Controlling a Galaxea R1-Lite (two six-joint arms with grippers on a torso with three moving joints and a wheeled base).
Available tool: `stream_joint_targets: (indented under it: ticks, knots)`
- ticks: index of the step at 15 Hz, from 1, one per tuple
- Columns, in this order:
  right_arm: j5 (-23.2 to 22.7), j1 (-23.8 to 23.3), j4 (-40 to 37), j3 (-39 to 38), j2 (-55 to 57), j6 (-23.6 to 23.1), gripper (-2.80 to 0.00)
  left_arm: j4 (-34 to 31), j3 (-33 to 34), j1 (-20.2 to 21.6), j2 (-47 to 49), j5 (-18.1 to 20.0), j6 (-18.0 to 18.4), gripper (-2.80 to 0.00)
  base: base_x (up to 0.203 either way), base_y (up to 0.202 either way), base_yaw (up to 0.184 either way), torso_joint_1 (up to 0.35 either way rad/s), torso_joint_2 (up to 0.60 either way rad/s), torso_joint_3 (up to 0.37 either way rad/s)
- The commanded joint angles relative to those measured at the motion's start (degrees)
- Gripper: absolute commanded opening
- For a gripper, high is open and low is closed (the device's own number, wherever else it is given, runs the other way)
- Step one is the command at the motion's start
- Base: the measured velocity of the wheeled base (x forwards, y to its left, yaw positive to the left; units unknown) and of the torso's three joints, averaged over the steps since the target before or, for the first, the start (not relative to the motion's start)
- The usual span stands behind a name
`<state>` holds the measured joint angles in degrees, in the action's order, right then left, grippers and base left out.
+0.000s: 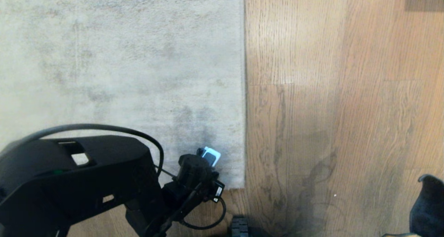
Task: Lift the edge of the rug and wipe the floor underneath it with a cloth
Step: Lay down the carpet
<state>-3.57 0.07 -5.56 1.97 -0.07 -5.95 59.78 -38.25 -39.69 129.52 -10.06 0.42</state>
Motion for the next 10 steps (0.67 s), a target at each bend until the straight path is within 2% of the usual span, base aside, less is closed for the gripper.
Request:
stream_joint_targets:
  ticks: [1,5,10]
  knots:
    - [0.0,0.0,-0.1,0.0,0.1,0.0,-2.80,0.3,0.9,-0.6,-3.1,-0.1,0.0,-2.80,0.000,0.000,0.000,0.000,0.00,0.000]
    - [0.0,0.0,0.0,0.0,0.1,-0.1,-2.80,0.4,3.7,-1.8,-5.7,-0.1,-0.2,-2.80,0.000,0.000,0.000,0.000,0.00,0.000]
    - [0.0,0.0,0.0,0.0,0.1,-0.1,-2.80,0.8,0.7,-2.2,-2.9,-0.1,-0.1,-2.80,0.000,0.000,0.000,0.000,0.00,0.000]
